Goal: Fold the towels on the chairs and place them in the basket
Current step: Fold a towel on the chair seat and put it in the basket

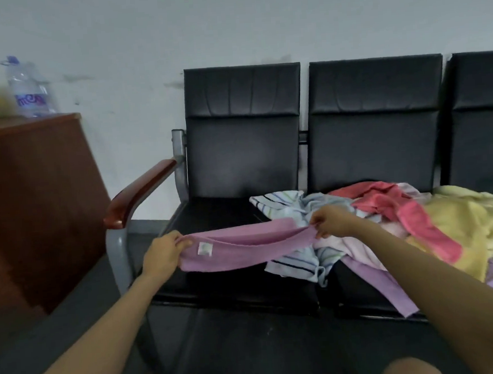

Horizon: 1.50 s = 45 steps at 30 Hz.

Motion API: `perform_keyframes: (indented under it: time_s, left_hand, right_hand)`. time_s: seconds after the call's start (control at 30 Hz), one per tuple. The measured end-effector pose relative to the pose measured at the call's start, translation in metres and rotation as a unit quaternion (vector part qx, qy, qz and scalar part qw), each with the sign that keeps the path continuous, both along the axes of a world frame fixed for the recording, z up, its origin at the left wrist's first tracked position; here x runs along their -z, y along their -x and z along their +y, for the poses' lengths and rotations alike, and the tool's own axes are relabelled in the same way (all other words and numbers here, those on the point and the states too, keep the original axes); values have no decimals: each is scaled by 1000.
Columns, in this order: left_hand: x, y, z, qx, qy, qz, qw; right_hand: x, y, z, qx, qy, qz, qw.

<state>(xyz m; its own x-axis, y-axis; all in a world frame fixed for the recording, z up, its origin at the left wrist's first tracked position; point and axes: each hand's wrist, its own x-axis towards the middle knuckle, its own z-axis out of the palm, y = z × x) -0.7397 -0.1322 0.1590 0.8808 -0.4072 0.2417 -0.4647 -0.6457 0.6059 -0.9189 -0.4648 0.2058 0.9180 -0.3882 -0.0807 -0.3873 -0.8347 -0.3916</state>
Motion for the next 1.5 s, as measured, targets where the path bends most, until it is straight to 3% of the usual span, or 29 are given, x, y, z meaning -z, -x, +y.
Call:
perform_keyframes:
  time_s: [0.1, 0.2, 0.33, 0.5, 0.63, 0.93, 1.07, 1.13, 1.2, 1.33, 1.5]
  left_hand:
    - [21, 4, 12, 6, -52, 45, 998]
    - [31, 5, 14, 29, -65, 70, 995]
    - [33, -4, 4, 37, -3, 123, 992]
    - [36, -42, -23, -41, 199, 226, 953]
    - [44, -81, -53, -105, 205, 208, 951]
    - [94, -126, -78, -184, -2, 169, 968]
    - [95, -111, -81, -140, -113, 98, 979]
    - [95, -98, -85, -101, -149, 13, 984]
    - [101, -82, -92, -12, -162, -26, 986]
    - [116, -48, -99, 99, -318, 84, 939]
    - [108, -33, -76, 138, -355, 123, 917]
  right_hand:
    - [25, 8, 8, -22, 28, 84, 996]
    - [41, 13, 10, -21, -42, 88, 995]
    - [42, 3, 6, 8, -64, 13, 998]
    - [33, -54, -10, 90, -110, -112, 984]
    - [43, -116, -24, 91, -76, -140, 983]
    - [114, -183, -46, 92, 5, -65, 994]
    - [133, -175, -24, 57, 57, -81, 993]
    - [140, -169, -6, -15, 69, -107, 992]
    - [150, -163, 10, -82, 49, -66, 993]
    - [163, -140, 22, -87, 46, 78, 992]
    - [146, -102, 38, -100, 60, 125, 985]
